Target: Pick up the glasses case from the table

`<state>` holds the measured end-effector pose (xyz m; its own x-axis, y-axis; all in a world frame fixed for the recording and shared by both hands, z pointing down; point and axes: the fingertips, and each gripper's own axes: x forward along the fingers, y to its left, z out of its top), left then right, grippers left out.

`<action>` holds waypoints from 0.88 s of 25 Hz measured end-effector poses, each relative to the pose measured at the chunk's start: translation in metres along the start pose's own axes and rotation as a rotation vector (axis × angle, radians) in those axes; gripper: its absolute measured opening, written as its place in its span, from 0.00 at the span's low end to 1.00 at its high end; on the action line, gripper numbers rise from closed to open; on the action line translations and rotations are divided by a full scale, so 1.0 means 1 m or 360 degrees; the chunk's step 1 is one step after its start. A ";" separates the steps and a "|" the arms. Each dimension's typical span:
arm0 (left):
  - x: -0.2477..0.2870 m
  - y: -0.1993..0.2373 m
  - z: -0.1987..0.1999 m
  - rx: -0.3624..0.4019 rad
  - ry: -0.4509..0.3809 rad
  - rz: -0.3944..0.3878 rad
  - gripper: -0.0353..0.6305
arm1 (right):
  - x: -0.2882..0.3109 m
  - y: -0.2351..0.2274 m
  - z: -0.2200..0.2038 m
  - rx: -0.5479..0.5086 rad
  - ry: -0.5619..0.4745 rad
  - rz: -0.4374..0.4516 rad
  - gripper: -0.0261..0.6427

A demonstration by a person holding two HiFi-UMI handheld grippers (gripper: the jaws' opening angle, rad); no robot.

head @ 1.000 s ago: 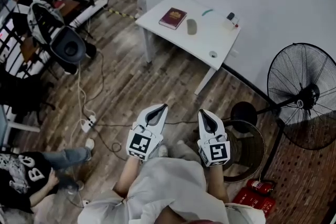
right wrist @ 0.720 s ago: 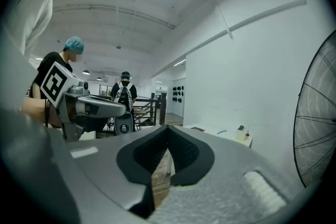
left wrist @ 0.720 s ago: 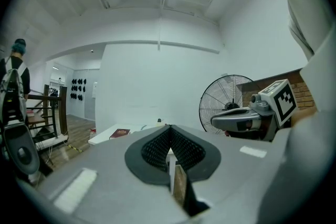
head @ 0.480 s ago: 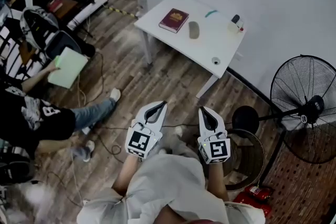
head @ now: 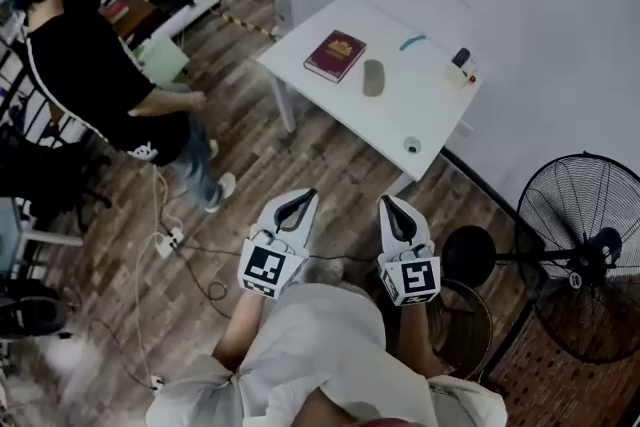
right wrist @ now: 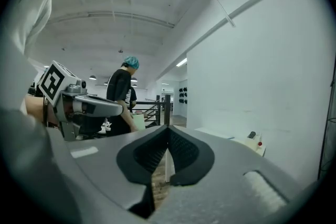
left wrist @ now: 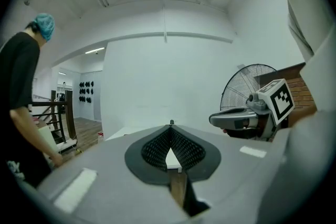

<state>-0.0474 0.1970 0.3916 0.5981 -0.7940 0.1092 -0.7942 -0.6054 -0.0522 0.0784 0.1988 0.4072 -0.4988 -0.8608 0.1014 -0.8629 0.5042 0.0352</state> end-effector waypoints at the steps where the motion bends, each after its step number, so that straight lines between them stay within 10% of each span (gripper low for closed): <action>1: 0.007 0.001 0.002 0.0002 -0.0002 0.0008 0.08 | 0.004 -0.008 0.000 0.0005 0.0002 0.0004 0.05; 22: 0.115 0.044 0.006 0.0023 0.0018 0.0042 0.08 | 0.092 -0.084 -0.009 0.0049 0.0028 0.0084 0.05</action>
<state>-0.0125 0.0786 0.3958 0.5758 -0.8089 0.1189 -0.8078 -0.5853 -0.0698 0.1055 0.0778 0.4223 -0.5425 -0.8315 0.1195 -0.8376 0.5463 -0.0013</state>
